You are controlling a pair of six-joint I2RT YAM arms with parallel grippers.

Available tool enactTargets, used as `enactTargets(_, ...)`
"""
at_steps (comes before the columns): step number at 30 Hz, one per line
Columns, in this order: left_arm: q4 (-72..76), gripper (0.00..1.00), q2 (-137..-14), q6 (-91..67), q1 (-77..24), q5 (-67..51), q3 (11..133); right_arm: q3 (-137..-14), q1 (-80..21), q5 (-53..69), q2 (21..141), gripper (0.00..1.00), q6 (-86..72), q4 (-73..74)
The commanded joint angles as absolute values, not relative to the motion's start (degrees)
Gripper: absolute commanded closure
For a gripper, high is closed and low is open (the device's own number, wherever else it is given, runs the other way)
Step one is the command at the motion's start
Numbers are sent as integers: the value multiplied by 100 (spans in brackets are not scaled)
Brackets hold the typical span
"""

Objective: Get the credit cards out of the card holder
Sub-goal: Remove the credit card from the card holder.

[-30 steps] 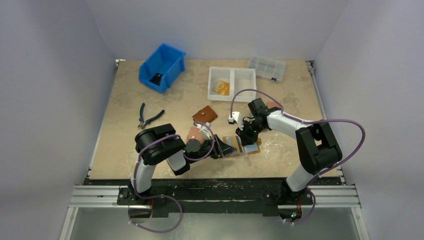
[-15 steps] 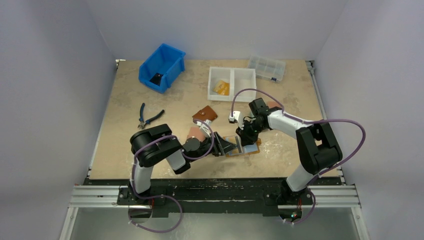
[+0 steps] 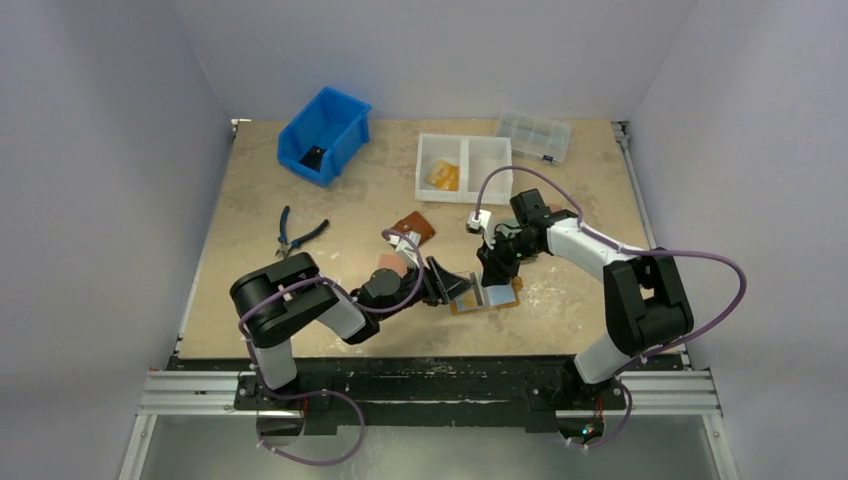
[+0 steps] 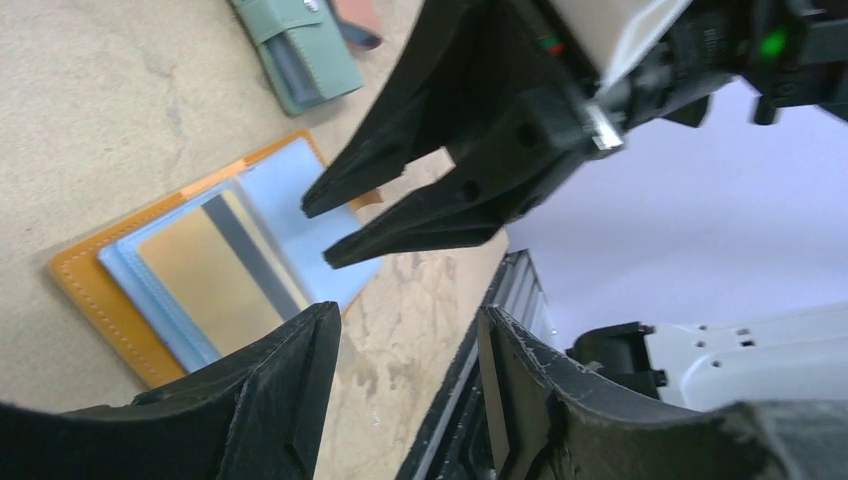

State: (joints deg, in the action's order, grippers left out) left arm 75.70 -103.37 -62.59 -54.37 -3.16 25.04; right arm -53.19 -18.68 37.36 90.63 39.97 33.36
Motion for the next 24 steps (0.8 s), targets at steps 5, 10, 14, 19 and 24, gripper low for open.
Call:
enactTargets(5,5937,45,-10019,-5890,-5396,-23,2979,-5555,-1842,4249,9217,63,3486,3214)
enactTargets(10,5144,45,-9896,-5891,-5407,133,3235,-5598,-1846,3993,9441,64,3178,3104)
enactTargets(14,5051,45,-9869,-5929,-5419,109,3280,-5594,-1844,3832,9483,73,3024,3000)
enactTargets(19,4993,45,-9944,-5990,-5423,32,3349,-5618,-1846,3702,9554,81,2920,2942)
enactTargets(24,4971,45,-9924,-5997,-5429,26,3340,-5633,-1851,3491,9644,87,2885,2927)
